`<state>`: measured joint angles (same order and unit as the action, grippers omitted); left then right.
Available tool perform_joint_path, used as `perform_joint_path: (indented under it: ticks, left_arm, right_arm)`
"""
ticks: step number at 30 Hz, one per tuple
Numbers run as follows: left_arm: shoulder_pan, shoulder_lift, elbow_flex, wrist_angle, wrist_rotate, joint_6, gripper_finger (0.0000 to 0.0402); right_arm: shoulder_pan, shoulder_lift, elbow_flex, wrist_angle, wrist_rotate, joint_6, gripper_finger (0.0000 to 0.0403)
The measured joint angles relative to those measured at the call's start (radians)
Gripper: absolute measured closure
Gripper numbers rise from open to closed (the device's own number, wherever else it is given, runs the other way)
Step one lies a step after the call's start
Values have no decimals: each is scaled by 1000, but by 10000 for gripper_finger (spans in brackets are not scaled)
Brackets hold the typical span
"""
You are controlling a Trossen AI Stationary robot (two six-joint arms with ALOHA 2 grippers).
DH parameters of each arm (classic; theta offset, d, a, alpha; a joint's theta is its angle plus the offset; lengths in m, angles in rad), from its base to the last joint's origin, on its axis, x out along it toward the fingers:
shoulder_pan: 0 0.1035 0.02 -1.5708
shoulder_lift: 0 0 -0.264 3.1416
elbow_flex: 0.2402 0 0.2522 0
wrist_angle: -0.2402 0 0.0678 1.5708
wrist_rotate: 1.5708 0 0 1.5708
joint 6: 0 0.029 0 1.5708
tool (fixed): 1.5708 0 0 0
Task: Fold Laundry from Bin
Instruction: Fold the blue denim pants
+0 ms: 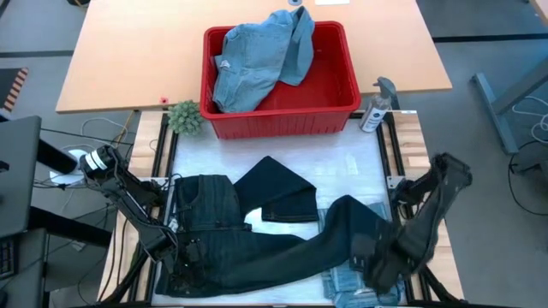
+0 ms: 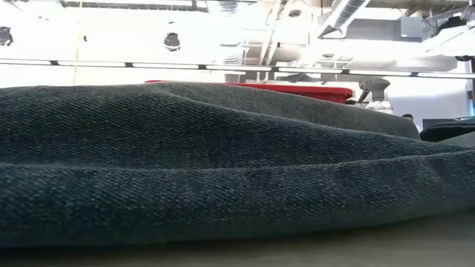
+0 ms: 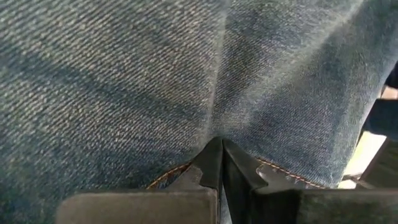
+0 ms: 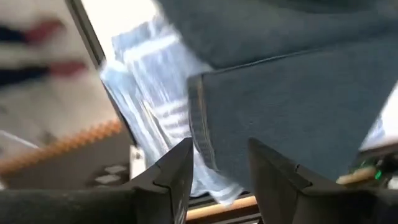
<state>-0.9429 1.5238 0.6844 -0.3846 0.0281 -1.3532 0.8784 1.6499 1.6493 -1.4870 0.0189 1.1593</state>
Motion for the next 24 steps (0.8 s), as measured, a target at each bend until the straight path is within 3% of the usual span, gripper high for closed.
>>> perform_joint_path:
  ticks: [9, 24]
  left_arm:
    - [0, 0, 0, -1, -6, 32, 401]
    - [0, 0, 1, 2, -34, 31, 402]
  right_arm:
    - [58, 199, 0, 278, 62, -43, 220]
    - [40, 314, 0, 152, 122, 3, 153]
